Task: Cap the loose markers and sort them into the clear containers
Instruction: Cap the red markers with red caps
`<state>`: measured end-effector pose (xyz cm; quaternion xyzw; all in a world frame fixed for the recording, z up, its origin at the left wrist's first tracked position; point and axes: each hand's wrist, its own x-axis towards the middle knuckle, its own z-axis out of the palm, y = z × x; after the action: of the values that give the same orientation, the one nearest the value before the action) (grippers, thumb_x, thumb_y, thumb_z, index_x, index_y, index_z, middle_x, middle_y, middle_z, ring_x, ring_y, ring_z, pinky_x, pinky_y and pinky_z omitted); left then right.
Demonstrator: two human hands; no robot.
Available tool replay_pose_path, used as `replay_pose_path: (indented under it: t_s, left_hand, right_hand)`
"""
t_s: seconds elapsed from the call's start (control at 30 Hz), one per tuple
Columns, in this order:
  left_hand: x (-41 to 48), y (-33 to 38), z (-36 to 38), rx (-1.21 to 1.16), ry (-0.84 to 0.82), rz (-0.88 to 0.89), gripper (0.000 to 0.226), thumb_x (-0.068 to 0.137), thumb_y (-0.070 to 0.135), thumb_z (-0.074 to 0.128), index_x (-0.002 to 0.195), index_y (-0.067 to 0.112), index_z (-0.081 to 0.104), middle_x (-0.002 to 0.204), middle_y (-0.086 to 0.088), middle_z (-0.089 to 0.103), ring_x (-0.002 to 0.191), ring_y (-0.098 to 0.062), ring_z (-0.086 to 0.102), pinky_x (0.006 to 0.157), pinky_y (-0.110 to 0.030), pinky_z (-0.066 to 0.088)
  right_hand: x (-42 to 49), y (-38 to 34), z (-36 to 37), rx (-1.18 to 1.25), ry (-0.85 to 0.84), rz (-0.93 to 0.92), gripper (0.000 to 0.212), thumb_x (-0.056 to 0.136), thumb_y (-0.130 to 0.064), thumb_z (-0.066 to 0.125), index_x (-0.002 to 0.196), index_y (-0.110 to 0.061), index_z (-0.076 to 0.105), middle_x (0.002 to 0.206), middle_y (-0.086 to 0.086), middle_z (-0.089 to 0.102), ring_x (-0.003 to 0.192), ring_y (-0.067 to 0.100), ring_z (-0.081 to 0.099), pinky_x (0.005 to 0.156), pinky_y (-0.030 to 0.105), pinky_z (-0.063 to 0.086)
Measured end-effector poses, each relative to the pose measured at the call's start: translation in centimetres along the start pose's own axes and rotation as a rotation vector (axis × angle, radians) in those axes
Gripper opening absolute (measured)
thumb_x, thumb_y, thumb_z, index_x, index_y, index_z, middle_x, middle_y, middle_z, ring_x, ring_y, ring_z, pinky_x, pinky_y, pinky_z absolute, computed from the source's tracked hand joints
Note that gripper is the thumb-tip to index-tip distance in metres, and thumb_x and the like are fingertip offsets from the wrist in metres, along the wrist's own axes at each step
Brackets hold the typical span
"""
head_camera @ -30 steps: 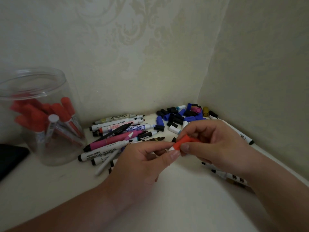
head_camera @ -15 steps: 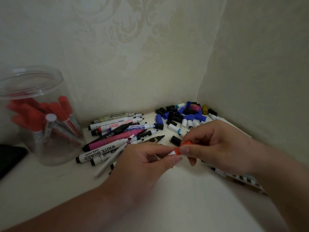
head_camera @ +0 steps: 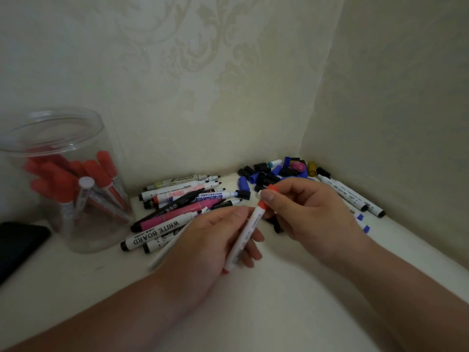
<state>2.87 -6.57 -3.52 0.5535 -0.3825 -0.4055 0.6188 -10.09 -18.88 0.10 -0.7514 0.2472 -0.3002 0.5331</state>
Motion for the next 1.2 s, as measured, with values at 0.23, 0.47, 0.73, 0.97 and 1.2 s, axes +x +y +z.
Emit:
replay_pose_path:
  t_s: [0.23, 0.47, 0.73, 0.97, 1.2]
  left_hand:
    - [1.0, 0.4, -0.2, -0.373, 0.01, -0.14, 0.046, 0.091, 0.04, 0.052, 0.106, -0.002, 0.065, 0.077, -0.018, 0.063, 0.06, -0.029, 0.06, 0.059, -0.035, 0.05]
    - [0.6, 0.6, -0.8, -0.252, 0.002, -0.169, 0.033, 0.101, 0.022, 0.056, 0.071, 0.017, 0.068, 0.065, -0.006, 0.058, 0.053, -0.017, 0.047, 0.05, -0.028, 0.035]
    - [0.5, 0.7, -1.2, -0.274, -0.013, -0.162, 0.03, 0.1, 0.016, 0.058, 0.071, 0.012, 0.064, 0.058, -0.003, 0.049, 0.046, -0.011, 0.039, 0.046, -0.025, 0.028]
    - [0.2, 0.4, -1.1, -0.131, -0.117, -0.087, 0.033, 0.097, 0.016, 0.063, 0.064, 0.019, 0.063, 0.055, -0.003, 0.05, 0.046, -0.01, 0.037, 0.045, -0.021, 0.028]
    - [-1.0, 0.9, -0.8, 0.267, -0.182, 0.019, 0.024, 0.097, 0.024, 0.065, 0.073, 0.024, 0.062, 0.058, 0.005, 0.057, 0.047, -0.004, 0.046, 0.05, -0.017, 0.038]
  right_hand:
    - [2.4, -4.4, -0.6, 0.174, 0.269, -0.187, 0.022, 0.096, -0.02, 0.063, 0.077, -0.017, 0.074, 0.065, 0.015, 0.062, 0.041, 0.015, 0.034, 0.04, 0.023, 0.028]
    - [5.8, -13.6, 7.2, 0.179, 0.099, -0.423, 0.019, 0.095, -0.027, 0.066, 0.084, -0.015, 0.076, 0.076, 0.002, 0.074, 0.048, 0.006, 0.049, 0.054, 0.025, 0.034]
    - [8.0, -15.7, 12.0, -0.146, -0.039, -0.321, 0.033, 0.087, -0.034, 0.076, 0.114, -0.017, 0.069, 0.079, -0.002, 0.076, 0.047, -0.004, 0.058, 0.046, 0.01, 0.041]
    - [4.7, -7.4, 3.5, 0.172, 0.096, 0.16, 0.02, 0.097, -0.021, 0.052, 0.094, -0.005, 0.063, 0.057, 0.01, 0.055, 0.04, 0.018, 0.028, 0.038, 0.021, 0.019]
    - [1.4, -1.1, -1.2, 0.233, 0.148, 0.424, 0.029, 0.085, -0.006, 0.033, 0.093, -0.002, 0.06, 0.054, 0.015, 0.045, 0.041, 0.019, 0.031, 0.047, 0.025, 0.022]
